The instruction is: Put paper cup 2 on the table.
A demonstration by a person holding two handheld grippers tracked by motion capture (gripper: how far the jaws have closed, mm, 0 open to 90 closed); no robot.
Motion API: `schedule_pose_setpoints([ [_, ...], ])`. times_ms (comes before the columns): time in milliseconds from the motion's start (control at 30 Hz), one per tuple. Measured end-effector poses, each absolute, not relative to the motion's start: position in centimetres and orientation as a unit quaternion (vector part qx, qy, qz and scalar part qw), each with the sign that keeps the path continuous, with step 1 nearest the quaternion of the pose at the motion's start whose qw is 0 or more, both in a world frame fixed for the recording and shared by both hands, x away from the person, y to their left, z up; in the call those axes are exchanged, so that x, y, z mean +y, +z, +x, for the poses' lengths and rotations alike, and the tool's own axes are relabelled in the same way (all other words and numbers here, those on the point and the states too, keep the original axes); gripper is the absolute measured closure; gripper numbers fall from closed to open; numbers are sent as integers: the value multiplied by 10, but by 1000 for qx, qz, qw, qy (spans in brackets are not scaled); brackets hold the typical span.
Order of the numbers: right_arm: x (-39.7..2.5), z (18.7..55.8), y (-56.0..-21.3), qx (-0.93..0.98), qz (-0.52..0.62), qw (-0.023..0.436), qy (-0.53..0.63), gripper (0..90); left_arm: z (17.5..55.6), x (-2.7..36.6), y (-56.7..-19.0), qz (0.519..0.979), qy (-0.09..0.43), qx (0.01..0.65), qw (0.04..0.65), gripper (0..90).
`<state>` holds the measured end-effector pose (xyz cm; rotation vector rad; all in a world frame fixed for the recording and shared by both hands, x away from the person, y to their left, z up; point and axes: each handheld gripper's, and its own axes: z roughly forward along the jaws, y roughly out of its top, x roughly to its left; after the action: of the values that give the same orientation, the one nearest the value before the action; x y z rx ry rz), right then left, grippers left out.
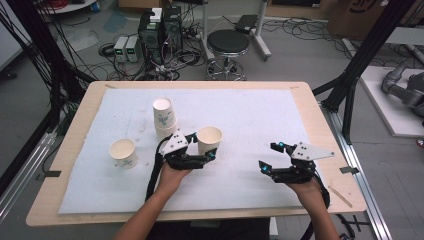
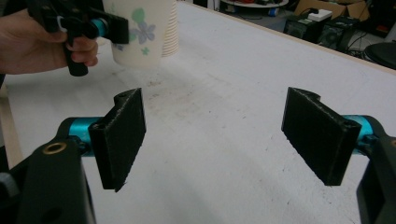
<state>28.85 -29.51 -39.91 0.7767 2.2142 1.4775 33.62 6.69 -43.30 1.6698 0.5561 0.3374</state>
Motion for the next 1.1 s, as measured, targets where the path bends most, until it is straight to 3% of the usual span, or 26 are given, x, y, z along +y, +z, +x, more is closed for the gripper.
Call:
schedule_pose_setpoints([
  [233,-296,288,-398,787,273,180,524,225,343,53,-442,772,150,260,560,306],
  [1100,-294,288,-398,791,269,173,522,225,335,46,-441,827,151,260,476,306],
])
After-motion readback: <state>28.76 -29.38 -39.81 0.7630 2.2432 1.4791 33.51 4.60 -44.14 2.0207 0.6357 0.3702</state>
